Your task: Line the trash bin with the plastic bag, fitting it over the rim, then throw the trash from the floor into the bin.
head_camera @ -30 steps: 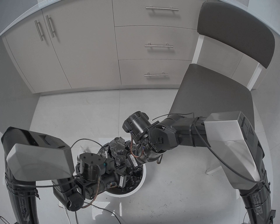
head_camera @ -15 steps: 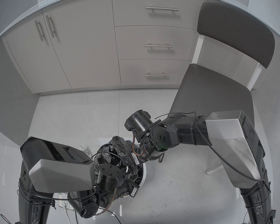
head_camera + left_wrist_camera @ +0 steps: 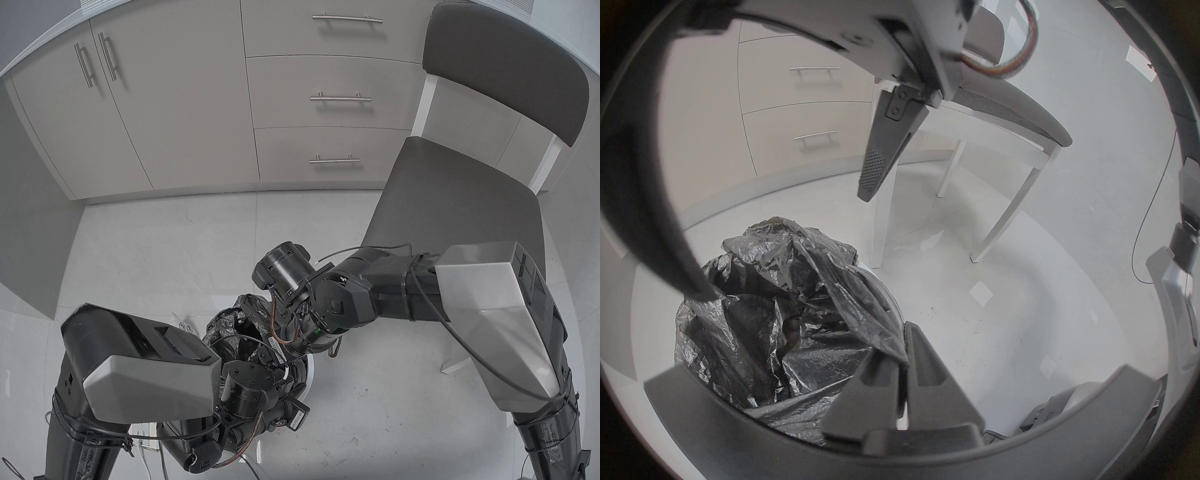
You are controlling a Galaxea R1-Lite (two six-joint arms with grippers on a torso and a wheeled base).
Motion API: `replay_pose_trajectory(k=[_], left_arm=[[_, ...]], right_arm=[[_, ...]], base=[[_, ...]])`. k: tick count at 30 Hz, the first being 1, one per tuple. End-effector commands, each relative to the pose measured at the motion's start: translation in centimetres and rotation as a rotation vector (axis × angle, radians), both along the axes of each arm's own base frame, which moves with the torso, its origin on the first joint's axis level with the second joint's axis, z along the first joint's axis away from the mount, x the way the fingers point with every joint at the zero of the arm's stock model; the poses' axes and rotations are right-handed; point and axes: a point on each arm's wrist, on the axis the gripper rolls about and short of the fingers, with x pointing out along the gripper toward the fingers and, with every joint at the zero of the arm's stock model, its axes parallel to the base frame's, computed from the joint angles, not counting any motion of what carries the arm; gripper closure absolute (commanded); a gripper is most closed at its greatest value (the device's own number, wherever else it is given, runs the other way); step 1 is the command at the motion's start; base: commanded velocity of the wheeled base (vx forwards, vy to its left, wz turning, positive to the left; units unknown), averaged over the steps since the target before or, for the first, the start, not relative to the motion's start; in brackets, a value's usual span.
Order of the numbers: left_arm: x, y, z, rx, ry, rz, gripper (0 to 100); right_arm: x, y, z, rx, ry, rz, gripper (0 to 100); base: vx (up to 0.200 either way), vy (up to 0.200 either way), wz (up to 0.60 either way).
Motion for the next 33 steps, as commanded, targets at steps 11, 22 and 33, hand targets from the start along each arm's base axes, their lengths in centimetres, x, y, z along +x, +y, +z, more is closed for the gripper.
replay_pose_trajectory(k=[11, 22, 33], left_arm=[[-0.3, -1.0, -1.1, -0.007, -0.004, -0.026, 100], [-0.7, -1.3, -1.3, -0.021, -0.014, -0.039, 100], [-2.0, -0.2, -2.0, 0.008, 0.013, -0.041, 100]], right_arm=[[-0.7, 1.3, -3.1, -0.049, 0.04, 0.037, 0], [0.5, 0.5, -6.1, -0.107, 0.073, 0.011, 0], [2.4, -1.4, -5.9, -0.113, 0.061, -0.051, 0]], base=[[0.0, 0.0, 0.0], [0.0, 0.0, 0.0], [0.0, 0.0, 0.0]])
